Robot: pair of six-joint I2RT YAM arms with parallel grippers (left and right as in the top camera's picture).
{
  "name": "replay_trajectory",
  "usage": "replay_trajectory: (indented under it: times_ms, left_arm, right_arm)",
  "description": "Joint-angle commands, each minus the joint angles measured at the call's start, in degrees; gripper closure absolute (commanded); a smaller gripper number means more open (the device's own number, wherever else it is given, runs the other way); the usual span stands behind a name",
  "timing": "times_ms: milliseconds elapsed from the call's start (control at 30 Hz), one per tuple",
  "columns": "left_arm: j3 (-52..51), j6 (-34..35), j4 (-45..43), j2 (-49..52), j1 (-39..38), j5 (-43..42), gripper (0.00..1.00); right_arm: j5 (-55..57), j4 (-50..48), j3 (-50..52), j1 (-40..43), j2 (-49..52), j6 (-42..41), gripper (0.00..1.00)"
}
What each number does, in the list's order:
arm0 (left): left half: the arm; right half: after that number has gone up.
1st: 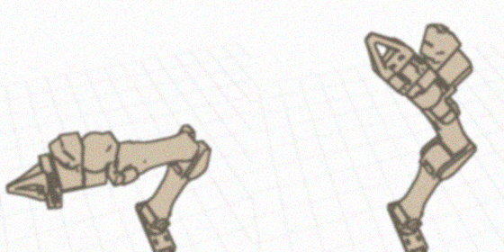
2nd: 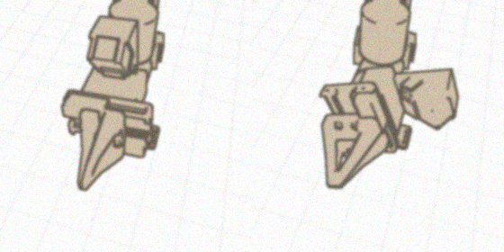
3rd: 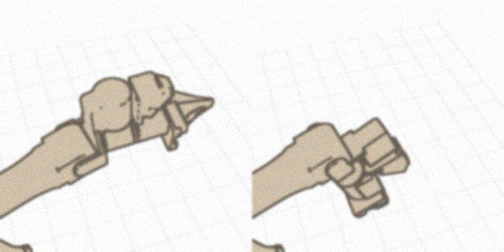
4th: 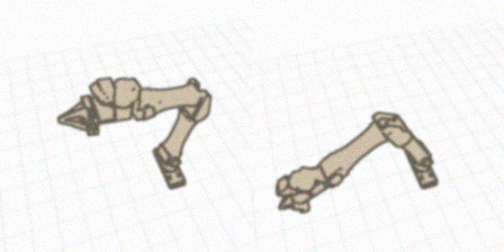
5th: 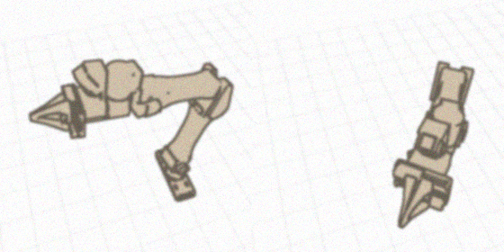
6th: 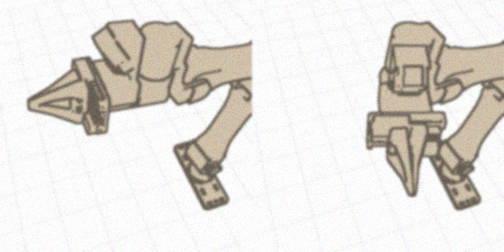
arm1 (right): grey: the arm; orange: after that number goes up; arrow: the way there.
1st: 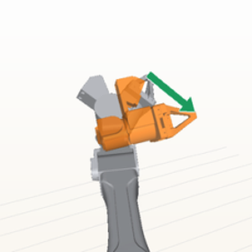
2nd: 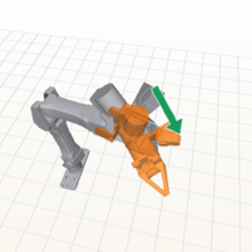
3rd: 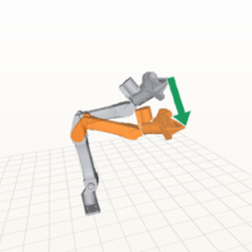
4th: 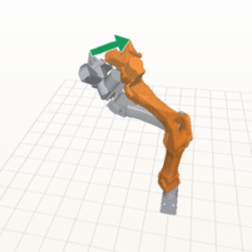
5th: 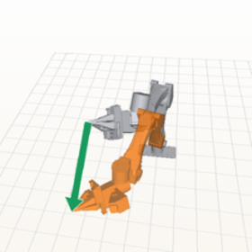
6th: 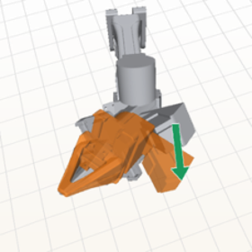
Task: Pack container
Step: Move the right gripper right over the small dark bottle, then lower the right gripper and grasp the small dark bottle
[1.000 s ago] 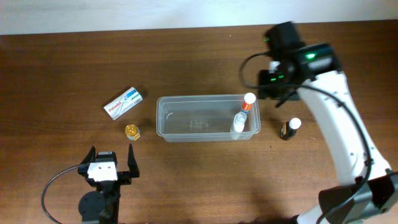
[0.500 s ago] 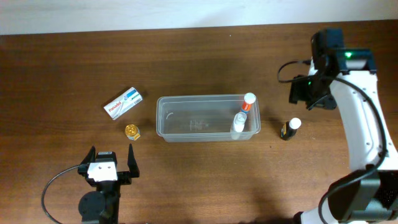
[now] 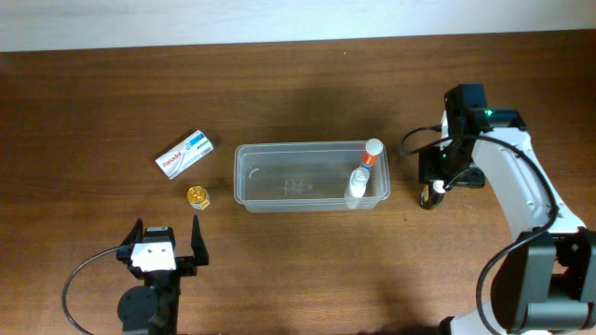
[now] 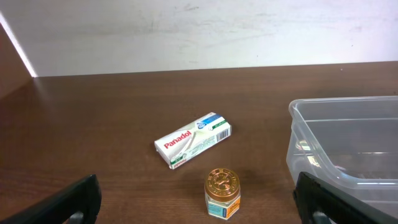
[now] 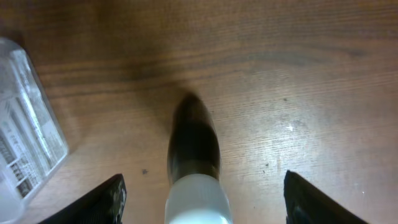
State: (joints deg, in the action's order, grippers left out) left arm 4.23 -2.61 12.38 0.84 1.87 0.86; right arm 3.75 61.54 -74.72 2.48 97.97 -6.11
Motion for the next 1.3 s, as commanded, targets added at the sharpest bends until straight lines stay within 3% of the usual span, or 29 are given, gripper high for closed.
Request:
replay_trajectory:
  times_ms: [0, 67, 233, 500, 1267]
  left_arm:
    - [-0.5, -0.9, -0.2, -0.4, 0.3, 0.4, 0.01]
    - [-0.5, -0.9, -0.2, -0.4, 0.3, 0.4, 0.01]
    - [-0.5, -0.9, -0.2, -0.4, 0.3, 0.4, 0.00]
    - [-0.5, -0.9, -0.2, -0.4, 0.3, 0.4, 0.01]
    - [-0.5, -0.9, -0.2, -0.4, 0.3, 0.4, 0.00]
  right_arm:
    - [-0.6, -2.4, 2.9, 0.2, -0.7, 2.7, 0.28]
    - [-0.6, -4.6, 4.5, 0.2, -0.7, 4.1, 0.28]
    - [-0.5, -6.3, 5.4, 0.2, -0.7, 5.3, 0.46]
    - [-1.7, -5.9, 5.4, 0.2, -0.7, 5.3, 0.55]
    - [-2.3, -5.5, 6.1, 0.2, -0.7, 5.2, 0.59]
